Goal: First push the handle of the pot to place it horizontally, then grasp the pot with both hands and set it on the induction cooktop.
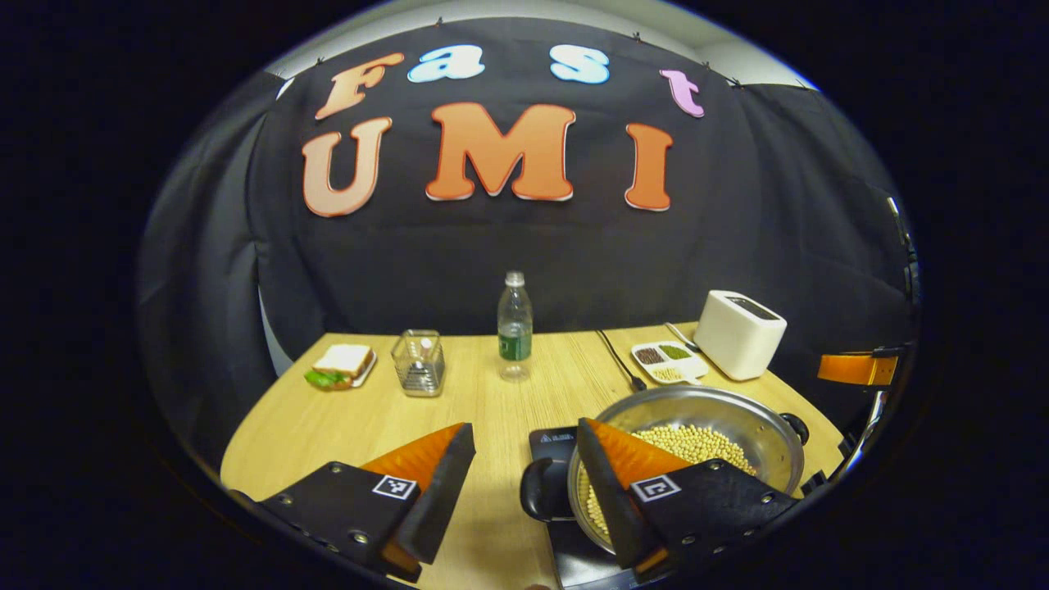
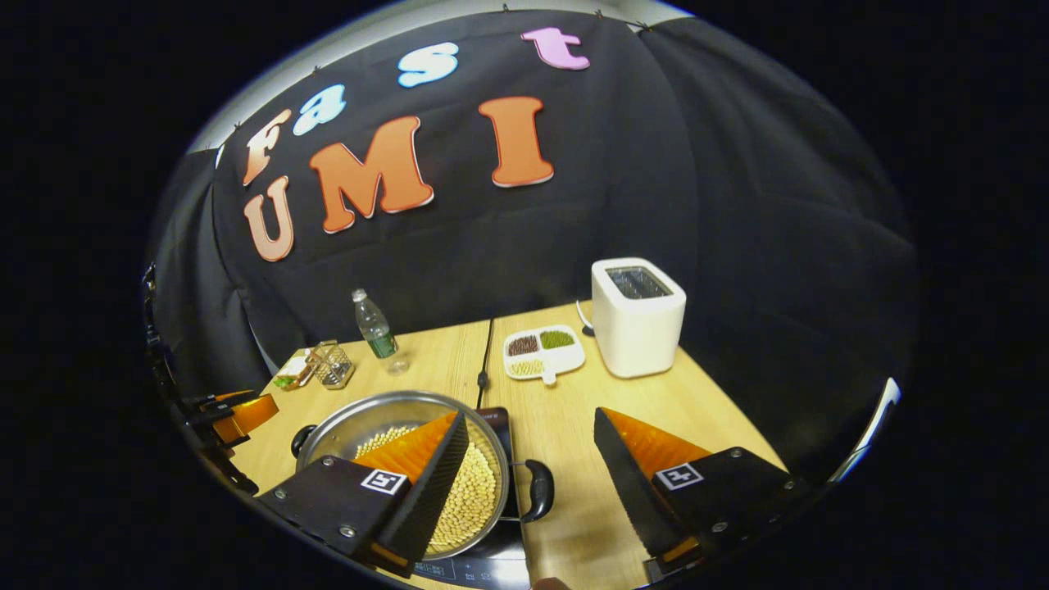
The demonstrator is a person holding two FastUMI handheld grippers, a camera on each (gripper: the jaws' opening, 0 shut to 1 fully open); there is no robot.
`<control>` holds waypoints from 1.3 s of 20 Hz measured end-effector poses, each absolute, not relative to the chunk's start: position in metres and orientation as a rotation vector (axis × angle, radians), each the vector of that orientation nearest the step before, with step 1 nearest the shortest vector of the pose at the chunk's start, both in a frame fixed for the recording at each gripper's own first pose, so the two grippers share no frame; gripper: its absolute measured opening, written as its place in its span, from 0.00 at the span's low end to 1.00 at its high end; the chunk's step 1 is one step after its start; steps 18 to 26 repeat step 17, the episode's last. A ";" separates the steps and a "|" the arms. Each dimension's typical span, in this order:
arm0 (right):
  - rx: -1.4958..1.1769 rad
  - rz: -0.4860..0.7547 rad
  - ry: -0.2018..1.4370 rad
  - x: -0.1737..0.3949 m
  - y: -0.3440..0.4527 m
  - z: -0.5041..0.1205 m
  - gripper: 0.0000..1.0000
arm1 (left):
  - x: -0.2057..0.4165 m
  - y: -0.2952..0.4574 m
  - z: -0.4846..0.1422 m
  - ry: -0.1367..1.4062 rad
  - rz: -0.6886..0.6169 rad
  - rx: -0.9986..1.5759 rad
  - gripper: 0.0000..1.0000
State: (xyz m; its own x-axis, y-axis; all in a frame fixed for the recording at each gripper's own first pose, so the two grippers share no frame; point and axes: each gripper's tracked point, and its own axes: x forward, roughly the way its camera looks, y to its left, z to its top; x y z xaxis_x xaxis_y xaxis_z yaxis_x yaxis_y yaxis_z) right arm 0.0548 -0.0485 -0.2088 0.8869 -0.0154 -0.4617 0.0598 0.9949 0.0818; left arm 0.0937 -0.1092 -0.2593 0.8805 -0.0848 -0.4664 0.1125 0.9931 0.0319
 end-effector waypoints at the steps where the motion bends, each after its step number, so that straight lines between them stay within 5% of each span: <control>1: 0.086 -0.035 0.440 0.054 -0.048 -0.189 0.95 | 0.095 -0.104 -0.240 0.437 -0.091 0.072 0.81; 15: 0.043 -0.050 0.102 0.000 -0.072 -0.024 1.00 | 0.049 0.012 -0.015 0.095 0.079 -0.021 0.79; 26: 0.043 -0.045 0.081 -0.005 -0.069 -0.015 1.00 | 0.042 0.021 -0.005 0.072 0.101 0.003 0.78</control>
